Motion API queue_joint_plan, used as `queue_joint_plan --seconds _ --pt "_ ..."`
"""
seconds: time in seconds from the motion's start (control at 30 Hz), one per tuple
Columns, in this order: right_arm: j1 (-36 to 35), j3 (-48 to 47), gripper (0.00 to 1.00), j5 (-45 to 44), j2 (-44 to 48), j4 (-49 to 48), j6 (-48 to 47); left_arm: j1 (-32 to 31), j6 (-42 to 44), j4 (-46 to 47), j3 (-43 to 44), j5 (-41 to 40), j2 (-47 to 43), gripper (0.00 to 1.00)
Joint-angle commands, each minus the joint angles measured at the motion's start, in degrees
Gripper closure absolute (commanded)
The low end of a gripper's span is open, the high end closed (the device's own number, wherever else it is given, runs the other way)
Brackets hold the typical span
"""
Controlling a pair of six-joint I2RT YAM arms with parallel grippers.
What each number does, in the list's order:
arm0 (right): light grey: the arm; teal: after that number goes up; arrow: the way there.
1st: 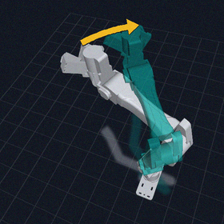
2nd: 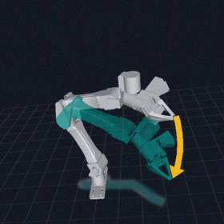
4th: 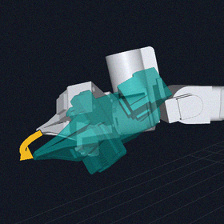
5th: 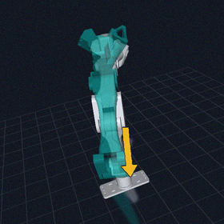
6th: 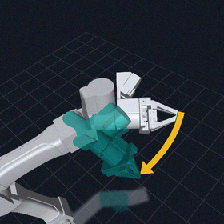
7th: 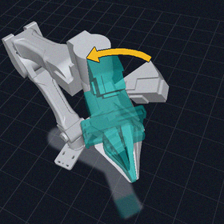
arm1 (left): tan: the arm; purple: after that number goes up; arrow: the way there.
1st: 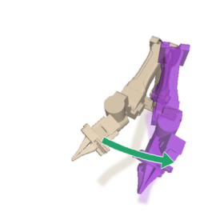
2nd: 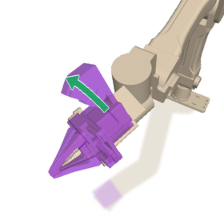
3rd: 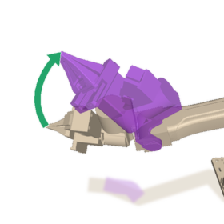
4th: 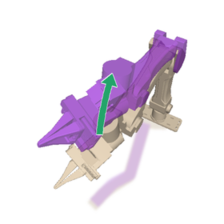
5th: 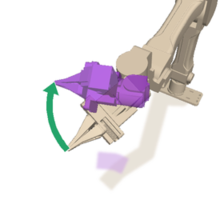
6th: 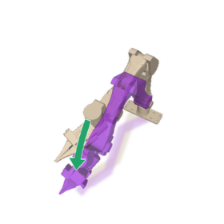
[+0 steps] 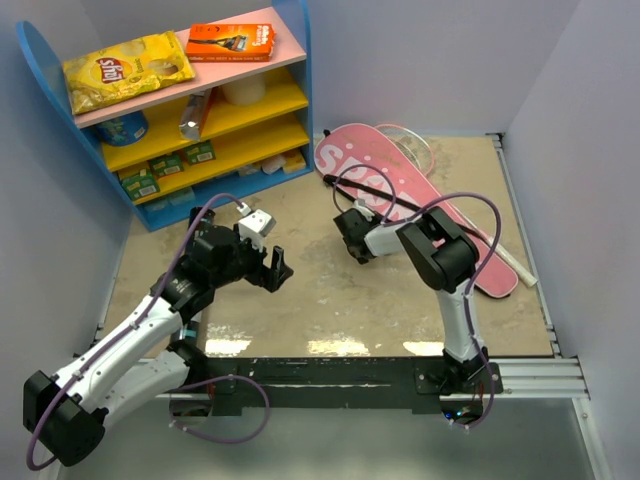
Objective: Pack up the badminton gear
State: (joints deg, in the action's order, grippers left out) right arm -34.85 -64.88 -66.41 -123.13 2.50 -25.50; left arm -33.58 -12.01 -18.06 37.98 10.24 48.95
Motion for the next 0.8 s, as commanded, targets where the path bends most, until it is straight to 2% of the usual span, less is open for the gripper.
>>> queue_joint_plan --seconds 0.0,0.17,0.3,0.47,0.57,0.63,0.77 --pt "0.22 -3.92 1.00 0.58 5.17 6.95 6.85 -0.43 -0.21 1.37 -0.10 -0.31 0.45 0.12" --pt "0.22 -11.22 1.00 1.46 10.62 19.54 17.05 -0.34 -0.03 1.45 -0.18 -0.83 1.06 0.12" --pt "0.31 -21.21 1.00 1.72 13.96 32.17 24.16 -0.34 0.06 1.19 -0.10 -1.54 1.67 0.12" --pt "0.75 -30.90 1.00 5.15 18.27 41.69 33.66 -0.43 0.41 0.93 -0.18 -1.98 1.76 0.12" --pt "1.97 -35.57 1.00 9.62 21.52 44.78 36.39 -0.43 0.50 0.93 -0.27 -1.98 1.59 0.11" --pt "3.12 -38.64 1.00 16.82 23.80 46.97 39.46 -0.43 0.58 0.93 -0.18 -1.80 1.50 0.12" --pt "7.07 -38.83 1.00 31.84 28.38 46.98 43.77 -0.34 0.76 1.10 -0.18 -1.36 1.41 0.12"
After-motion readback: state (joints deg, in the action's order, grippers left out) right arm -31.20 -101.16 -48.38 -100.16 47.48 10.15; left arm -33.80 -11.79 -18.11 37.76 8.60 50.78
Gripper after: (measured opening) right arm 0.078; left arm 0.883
